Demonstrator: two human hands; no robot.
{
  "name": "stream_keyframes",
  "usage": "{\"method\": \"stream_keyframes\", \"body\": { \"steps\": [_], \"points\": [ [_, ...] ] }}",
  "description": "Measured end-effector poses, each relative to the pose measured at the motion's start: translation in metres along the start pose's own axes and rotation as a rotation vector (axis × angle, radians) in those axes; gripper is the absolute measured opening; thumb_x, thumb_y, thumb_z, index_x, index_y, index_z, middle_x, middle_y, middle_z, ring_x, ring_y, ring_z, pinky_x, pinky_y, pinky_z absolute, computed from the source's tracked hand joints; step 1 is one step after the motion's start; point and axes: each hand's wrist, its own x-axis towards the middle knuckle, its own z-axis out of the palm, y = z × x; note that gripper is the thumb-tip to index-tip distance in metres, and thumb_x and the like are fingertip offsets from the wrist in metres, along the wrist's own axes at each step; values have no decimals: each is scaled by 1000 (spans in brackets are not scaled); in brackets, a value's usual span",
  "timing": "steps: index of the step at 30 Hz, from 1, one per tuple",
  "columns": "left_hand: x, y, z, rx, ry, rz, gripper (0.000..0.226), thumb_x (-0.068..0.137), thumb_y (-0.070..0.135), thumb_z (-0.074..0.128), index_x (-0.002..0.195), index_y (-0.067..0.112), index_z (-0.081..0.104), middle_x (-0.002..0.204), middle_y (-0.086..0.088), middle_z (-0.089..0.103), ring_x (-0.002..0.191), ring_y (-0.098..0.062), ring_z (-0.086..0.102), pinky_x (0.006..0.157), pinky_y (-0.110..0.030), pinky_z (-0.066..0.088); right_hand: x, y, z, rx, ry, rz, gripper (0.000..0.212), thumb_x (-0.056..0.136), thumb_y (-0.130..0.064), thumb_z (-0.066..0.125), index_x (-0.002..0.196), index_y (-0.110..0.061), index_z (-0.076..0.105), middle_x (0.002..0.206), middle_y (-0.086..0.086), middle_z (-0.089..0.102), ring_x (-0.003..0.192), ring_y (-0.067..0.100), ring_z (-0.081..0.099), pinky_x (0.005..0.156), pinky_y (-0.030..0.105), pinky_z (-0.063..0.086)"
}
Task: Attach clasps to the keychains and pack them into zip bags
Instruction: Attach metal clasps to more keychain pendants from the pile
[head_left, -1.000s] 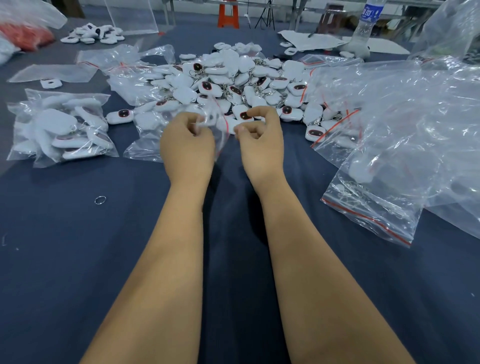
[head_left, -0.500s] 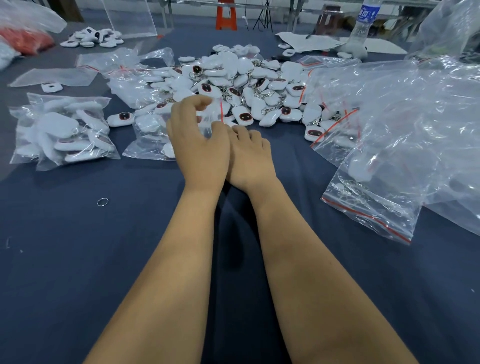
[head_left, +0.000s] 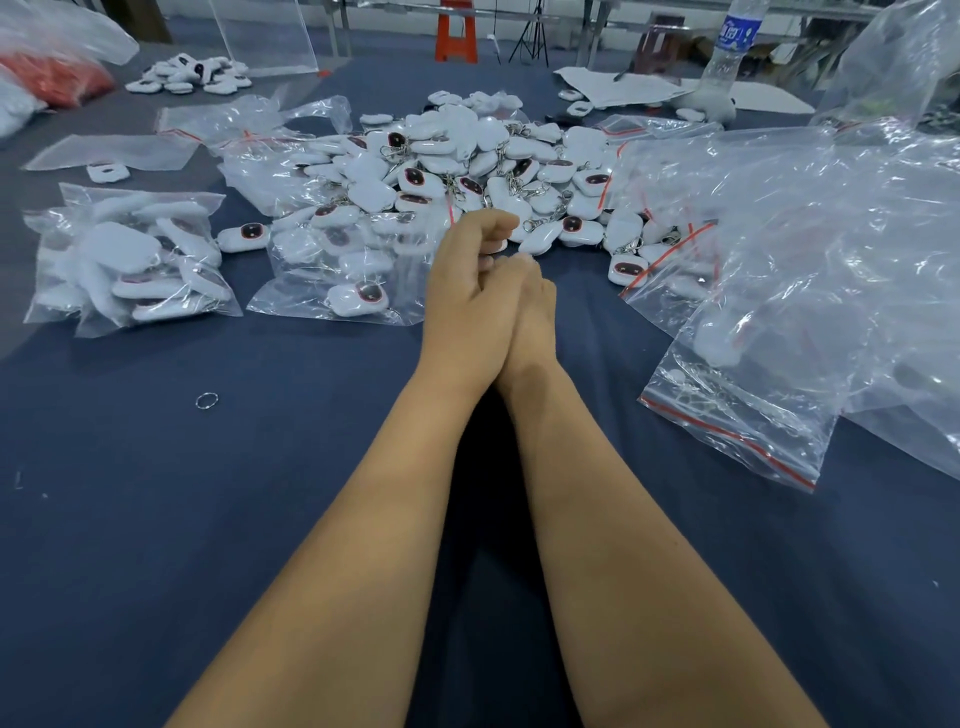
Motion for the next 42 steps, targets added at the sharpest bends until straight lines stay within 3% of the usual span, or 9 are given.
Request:
{"method": "stream_keyframes", "body": {
  "steps": [4, 10, 15, 20, 26, 31, 33, 36, 42],
  "points": [
    [4, -2, -3, -133, 108, -17, 19, 87, 14, 50, 102, 18, 59, 107, 4, 62, 94, -7, 56, 86, -21, 44, 7, -1, -10, -56, -79, 178, 21, 97, -17, 37, 101, -14, 58, 108, 8, 61, 103, 30, 51, 75, 33, 30],
    [13, -14, -14, -131, 339, -76, 31, 88, -1, 41, 97, 23, 58, 107, 3, 64, 97, -8, 59, 95, -32, 49, 8, 0, -18, 583, 89, 535, 25, 97, -11, 36, 87, -11, 58, 96, 6, 63, 90, 24, 56, 87, 47, 47],
    [21, -18, -23, -78, 431, -177, 49, 79, -14, 27, 97, 20, 58, 103, 6, 61, 100, -4, 57, 98, -24, 48, 6, 1, -22, 502, -191, 417, 44, 86, -15, 49, 128, -24, 58, 118, -7, 61, 120, 19, 48, 99, 28, 32],
    [20, -13, -26, -39, 518, -145, 43, 81, -10, 33, 87, 22, 61, 97, 10, 62, 89, 9, 56, 69, -2, 39, 9, 1, -20, 246, -314, 315, 27, 81, -39, 59, 102, -30, 72, 112, -5, 64, 117, 23, 44, 86, 31, 28],
    [9, -4, -13, -40, 398, 34, 39, 82, -9, 40, 76, 20, 64, 77, 10, 63, 65, 1, 51, 65, -11, 40, 5, 4, -20, 614, -89, 452, 16, 83, -22, 71, 95, -20, 61, 89, -4, 68, 89, 17, 65, 86, 39, 53],
    [1, 2, 8, -196, 126, -14, 33, 86, -2, 43, 92, 21, 66, 105, 10, 66, 101, 6, 59, 81, -6, 42, 9, 9, -24, 934, 79, 611, 17, 84, -14, 71, 101, -11, 67, 93, 7, 74, 88, 23, 71, 81, 43, 59],
    [3, -1, 12, -247, 118, -96, 27, 95, 5, 42, 105, 20, 63, 107, 9, 62, 90, 16, 57, 73, -1, 41, 10, 12, -26, 1027, 132, 646, 16, 85, -12, 71, 97, -13, 62, 91, 9, 73, 81, 21, 71, 72, 37, 59],
    [13, -10, 8, -402, 200, -310, 23, 102, 13, 40, 117, 14, 57, 94, 7, 60, 67, 10, 58, 58, -6, 45, 12, 12, -26, 1171, 119, 651, 17, 88, -8, 68, 100, -12, 57, 87, 9, 69, 66, 16, 62, 56, 25, 49],
    [25, -15, -8, -581, 118, -450, 26, 94, -4, 42, 100, 7, 64, 69, -2, 62, 52, -8, 55, 47, -18, 42, 12, 10, -20, 1159, -58, 516, 30, 89, 5, 56, 118, -1, 61, 86, 5, 72, 72, 11, 63, 59, 19, 48]
  ]
}}
